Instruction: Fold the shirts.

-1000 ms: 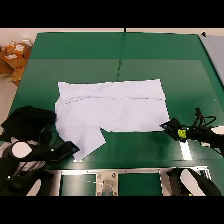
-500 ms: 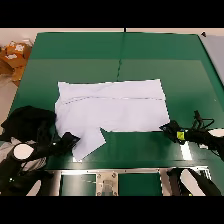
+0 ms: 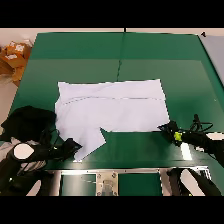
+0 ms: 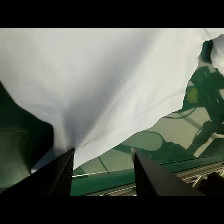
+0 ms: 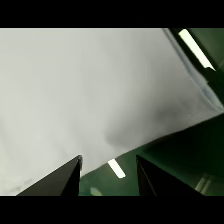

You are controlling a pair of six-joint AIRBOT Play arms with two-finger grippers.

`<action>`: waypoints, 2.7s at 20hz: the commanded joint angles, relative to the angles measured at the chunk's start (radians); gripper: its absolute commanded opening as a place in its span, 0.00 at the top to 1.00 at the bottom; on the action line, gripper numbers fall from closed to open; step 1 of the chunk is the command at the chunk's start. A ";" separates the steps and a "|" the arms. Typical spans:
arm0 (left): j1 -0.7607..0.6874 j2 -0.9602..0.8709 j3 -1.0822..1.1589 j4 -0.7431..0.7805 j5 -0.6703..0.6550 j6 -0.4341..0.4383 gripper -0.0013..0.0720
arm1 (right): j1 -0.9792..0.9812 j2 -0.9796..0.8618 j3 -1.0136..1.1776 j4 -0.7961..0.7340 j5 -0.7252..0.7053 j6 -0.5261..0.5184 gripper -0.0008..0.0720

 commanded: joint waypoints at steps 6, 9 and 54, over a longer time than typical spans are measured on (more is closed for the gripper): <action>0.000 0.001 0.288 0.551 -0.279 -0.140 0.41 | 0.126 -0.004 -0.026 0.135 -0.188 0.010 0.40; 0.000 0.001 0.238 0.512 -0.341 -0.160 0.41 | 0.222 -0.003 -0.025 0.156 -0.233 0.010 0.40; 0.000 -0.494 0.866 0.340 0.066 0.373 0.95 | 0.196 -0.153 0.491 -0.144 -0.017 0.087 0.96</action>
